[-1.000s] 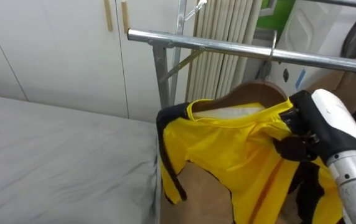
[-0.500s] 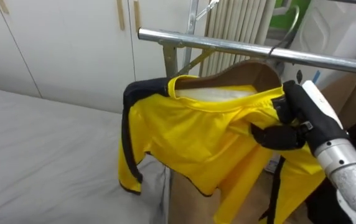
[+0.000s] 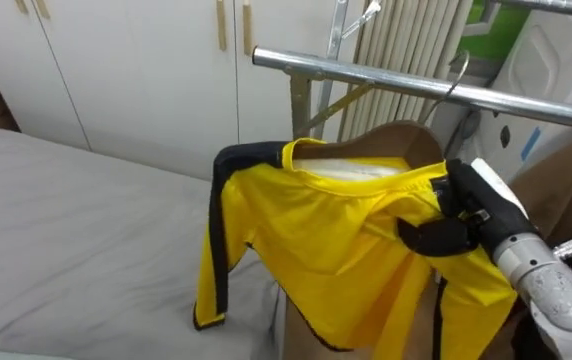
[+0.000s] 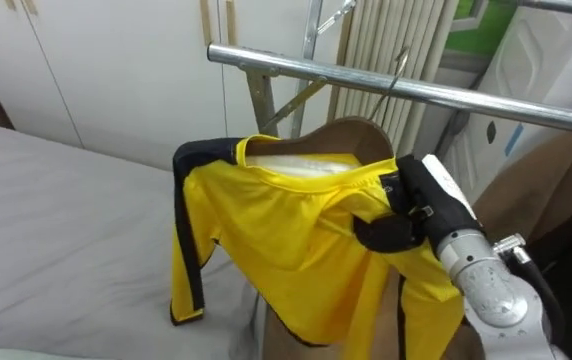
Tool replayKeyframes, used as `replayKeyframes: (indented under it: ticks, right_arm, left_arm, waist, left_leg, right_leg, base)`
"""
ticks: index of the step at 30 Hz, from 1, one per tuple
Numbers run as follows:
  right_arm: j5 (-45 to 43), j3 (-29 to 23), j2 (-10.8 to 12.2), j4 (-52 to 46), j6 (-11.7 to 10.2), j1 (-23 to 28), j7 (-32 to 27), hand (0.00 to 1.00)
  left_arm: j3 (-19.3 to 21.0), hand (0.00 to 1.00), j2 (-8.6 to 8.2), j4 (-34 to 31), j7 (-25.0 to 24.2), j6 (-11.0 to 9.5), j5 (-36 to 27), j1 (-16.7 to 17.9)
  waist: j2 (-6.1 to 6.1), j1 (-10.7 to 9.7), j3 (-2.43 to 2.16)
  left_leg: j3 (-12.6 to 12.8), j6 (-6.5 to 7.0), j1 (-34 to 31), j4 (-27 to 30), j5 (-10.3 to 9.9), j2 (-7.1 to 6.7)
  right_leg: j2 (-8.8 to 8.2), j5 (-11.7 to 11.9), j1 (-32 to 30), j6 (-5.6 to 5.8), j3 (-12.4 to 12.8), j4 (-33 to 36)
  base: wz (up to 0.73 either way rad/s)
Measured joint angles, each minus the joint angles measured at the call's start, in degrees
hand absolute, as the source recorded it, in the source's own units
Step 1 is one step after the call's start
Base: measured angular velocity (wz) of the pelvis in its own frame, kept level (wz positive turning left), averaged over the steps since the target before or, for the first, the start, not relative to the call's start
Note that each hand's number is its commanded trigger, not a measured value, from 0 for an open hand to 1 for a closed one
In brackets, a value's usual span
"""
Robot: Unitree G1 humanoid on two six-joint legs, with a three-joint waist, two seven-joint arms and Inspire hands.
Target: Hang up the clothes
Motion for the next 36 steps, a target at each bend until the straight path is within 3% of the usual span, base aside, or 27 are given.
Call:
replayKeyframes:
  ticks: [9, 20, 28, 32, 36]
  right_arm:
    - [6.94, 1.76, -0.61, 7.71, -0.03, -1.56, -0.03, 1.00]
    - [11.19, 2.08, -1.12, 20.33, -0.42, -4.13, -0.09, 1.00]
    - [11.34, 2.10, -1.58, 27.02, -4.41, -5.41, -0.57, 1.00]
    - [11.31, 2.11, -1.44, 28.77, -5.80, -5.21, -0.54, 1.00]
    - [11.02, 2.08, -1.37, 30.87, -7.21, -5.21, -0.83, 1.00]
  left_arm:
    - [0.10, 0.00, 0.52, -2.57, -1.52, 0.28, 0.78, 0.69]
    - [0.13, 0.00, 0.77, -3.05, -1.84, 0.53, 2.96, 0.73]
    - [-0.06, 0.00, 0.61, -3.55, -1.79, 1.32, 2.92, 0.82]
    - [-0.04, 0.00, 0.48, -2.93, -1.91, 1.63, 2.94, 0.76]
    - [-0.03, 0.00, 0.45, -2.90, -2.45, 1.64, 2.92, 0.82]
  waist:
    - [-0.21, 1.61, -0.02]
    - [-0.57, 1.56, 0.02]
    - [0.23, 1.56, 0.29]
    - [0.83, 1.54, 0.20]
    - [1.18, 1.57, -0.20]
  left_leg:
    - [-1.43, 0.00, 1.20, -0.01, 0.00, -0.15]
    - [-2.86, 0.00, 1.64, -0.01, 0.00, -0.34]
    - [-3.81, -0.01, 2.77, -0.15, -0.01, -0.38]
    - [-3.84, -0.01, 3.49, -0.16, -0.01, -0.41]
    - [-4.08, -0.01, 3.73, -0.34, -0.01, -0.54]
  right_leg:
    - [-0.33, -0.40, 1.82, -0.12, -1.43, -0.27]
    - [-0.72, -0.83, 3.28, -0.16, -3.04, -1.01]
    - [-0.82, -0.84, 5.29, -0.23, -3.96, -2.33]
    - [-0.87, -0.91, 6.07, -0.27, -4.03, -2.37]
    - [-0.96, -1.11, 6.29, -0.19, -3.99, -2.30]
  base:
    - [0.09]
    - [0.08]
    - [0.07]
    - [0.00]
    - [0.03]
